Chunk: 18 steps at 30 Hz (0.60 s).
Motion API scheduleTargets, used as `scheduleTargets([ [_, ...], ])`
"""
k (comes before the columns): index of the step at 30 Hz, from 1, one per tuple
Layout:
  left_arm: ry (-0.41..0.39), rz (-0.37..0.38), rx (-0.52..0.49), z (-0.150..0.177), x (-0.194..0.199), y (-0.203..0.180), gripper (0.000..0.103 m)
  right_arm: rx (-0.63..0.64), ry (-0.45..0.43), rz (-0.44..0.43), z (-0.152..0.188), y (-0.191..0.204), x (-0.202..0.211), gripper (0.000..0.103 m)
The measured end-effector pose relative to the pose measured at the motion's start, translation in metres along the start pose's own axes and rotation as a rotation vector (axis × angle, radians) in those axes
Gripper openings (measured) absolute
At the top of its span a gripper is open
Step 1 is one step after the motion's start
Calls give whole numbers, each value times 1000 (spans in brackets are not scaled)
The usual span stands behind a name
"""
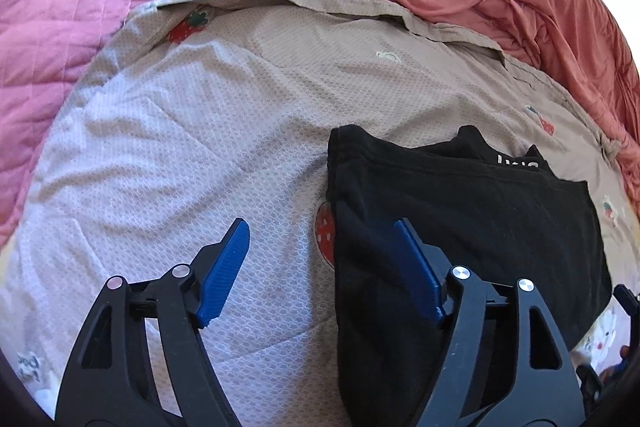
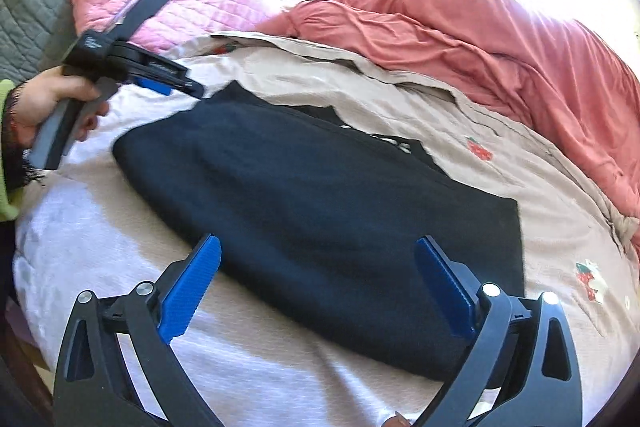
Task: Fold small clothes
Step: 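Open the left tool and release the folded edge on the shirt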
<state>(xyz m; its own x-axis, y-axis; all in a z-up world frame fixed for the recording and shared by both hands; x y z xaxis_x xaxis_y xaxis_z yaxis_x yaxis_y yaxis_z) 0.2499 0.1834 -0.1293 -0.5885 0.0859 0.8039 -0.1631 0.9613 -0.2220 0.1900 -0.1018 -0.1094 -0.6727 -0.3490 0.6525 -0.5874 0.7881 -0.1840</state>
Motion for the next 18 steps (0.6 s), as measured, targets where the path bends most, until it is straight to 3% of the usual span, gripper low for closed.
scheduleTargets([
  [6, -30, 14, -36, -15, 10, -1, 79, 47, 2, -28, -13, 43, 0, 98],
  [18, -8, 72, 13, -27, 7, 9, 84, 227, 14, -30, -36, 137, -30, 98],
])
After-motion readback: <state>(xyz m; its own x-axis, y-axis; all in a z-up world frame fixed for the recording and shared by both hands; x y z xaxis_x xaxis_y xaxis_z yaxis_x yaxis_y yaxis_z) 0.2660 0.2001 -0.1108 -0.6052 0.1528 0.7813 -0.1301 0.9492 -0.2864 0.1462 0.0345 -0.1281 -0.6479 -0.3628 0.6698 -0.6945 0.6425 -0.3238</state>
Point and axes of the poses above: each gripper's, at about its wrist camera, not at the fingertips, and x roughly against the way its jaws point, y to its left, z to its underside, the point moved 7 cm from there along -x, roughly the way its jaws point, and after that the axes turned 6 degrees about z, right-handed, at the moved point
